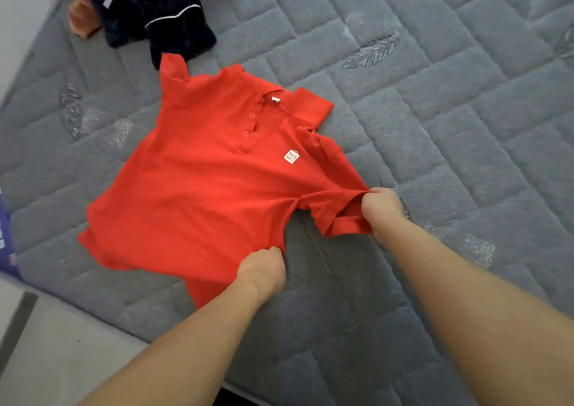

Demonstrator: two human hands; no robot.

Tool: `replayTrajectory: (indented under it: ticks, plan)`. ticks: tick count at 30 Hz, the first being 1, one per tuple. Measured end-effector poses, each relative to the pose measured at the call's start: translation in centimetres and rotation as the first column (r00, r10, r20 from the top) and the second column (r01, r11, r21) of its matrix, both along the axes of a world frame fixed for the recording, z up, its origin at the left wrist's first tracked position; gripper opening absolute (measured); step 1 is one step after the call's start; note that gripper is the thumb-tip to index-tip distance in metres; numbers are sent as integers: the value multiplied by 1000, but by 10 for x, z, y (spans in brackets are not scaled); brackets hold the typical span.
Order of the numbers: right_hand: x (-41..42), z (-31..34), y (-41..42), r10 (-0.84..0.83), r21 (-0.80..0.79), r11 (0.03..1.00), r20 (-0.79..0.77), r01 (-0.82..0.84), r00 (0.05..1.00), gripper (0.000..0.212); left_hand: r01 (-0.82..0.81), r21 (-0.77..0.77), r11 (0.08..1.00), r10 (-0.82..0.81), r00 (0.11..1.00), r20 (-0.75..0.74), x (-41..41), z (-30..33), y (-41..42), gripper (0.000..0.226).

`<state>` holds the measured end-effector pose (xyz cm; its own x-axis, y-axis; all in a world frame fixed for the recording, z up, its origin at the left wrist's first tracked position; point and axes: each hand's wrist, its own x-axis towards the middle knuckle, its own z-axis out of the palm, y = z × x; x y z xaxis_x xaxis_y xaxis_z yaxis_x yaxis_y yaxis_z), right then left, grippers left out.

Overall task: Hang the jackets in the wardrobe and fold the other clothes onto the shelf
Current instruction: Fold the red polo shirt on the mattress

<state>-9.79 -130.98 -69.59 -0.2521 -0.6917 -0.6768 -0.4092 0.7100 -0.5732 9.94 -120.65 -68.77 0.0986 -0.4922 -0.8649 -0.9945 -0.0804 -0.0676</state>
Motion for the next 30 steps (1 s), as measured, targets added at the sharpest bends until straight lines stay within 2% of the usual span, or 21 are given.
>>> replayTrajectory:
  ticks: [2, 3, 5, 6, 7, 8, 9, 11, 12, 13, 15, 19, 21, 24, 25, 26, 28, 30]
  plan:
    - [-33, 8, -4, 4, -9, 1000, -149, -6, 989, 20, -11, 241, 971, 51, 986, -160, -16, 14, 7, 35]
    - [-56, 13, -6, 68, 17, 998, -285, -65, 956, 24, -75, 384, 920, 180, 953, -246, -28, 19, 15, 33]
    - [-103, 22, -6, 244, 125, 970, -526, -209, 815, 31, -161, 658, 735, 471, 820, -326, -62, 29, 32, 31]
    - [-124, 25, -3, 322, 190, 947, -589, -261, 741, 33, -123, 737, 665, 525, 779, -344, -77, 32, 35, 29]
    - [-140, 27, 0, 395, 265, 918, -621, -293, 677, 35, -59, 756, 652, 502, 781, -372, -88, 31, 34, 26]
    - [-147, 29, 5, 460, 338, 888, -629, -312, 627, 38, -7, 721, 693, 433, 804, -409, -94, 29, 26, 24]
    - [-150, 29, 7, 507, 389, 862, -623, -326, 596, 41, 17, 623, 782, 333, 834, -441, -94, 27, 12, 23]
    - [-137, 29, 4, 510, 365, 860, -613, -355, 604, 49, -56, 231, 971, 152, 894, -422, -73, 23, -26, 30]
    - [-125, 29, -3, 478, 302, 878, -597, -371, 644, 54, -143, 12, 990, 137, 914, -381, -55, 23, -47, 31]
    - [-111, 28, -12, 441, 223, 895, -568, -386, 695, 57, -207, -171, 963, 139, 930, -341, -34, 24, -68, 30]
    - [-77, 25, -36, 394, 79, 907, -500, -413, 771, 58, -260, -422, 868, 162, 954, -254, 5, 28, -107, 34]
    - [-6, 15, -93, 365, -60, 902, -426, -428, 828, 51, -278, -732, 622, 192, 960, -202, 61, 21, -185, 37]
    - [19, 6, -119, 327, -25, 931, -385, -364, 863, 59, -250, -753, 608, 175, 968, -180, 72, 11, -220, 37]
    - [32, -7, -146, 147, 84, 989, -383, -125, 912, 62, -188, -669, 719, 131, 982, -135, 64, -9, -257, 43]
    - [31, -10, -150, 66, 105, 994, -339, -32, 939, 61, -146, -635, 759, 100, 989, -108, 58, -12, -265, 44]
    - [30, -11, -151, -4, 121, 992, -257, 36, 966, 58, -118, -593, 797, 82, 993, -88, 51, -14, -271, 45]
    - [26, -10, -148, -58, 169, 983, -52, 66, 997, 41, -112, -465, 878, 72, 992, -103, 39, -11, -284, 44]
    - [19, -6, -148, -72, 107, 992, 69, 64, 995, 24, -163, -371, 914, 61, 961, -271, 30, -2, -297, 24]
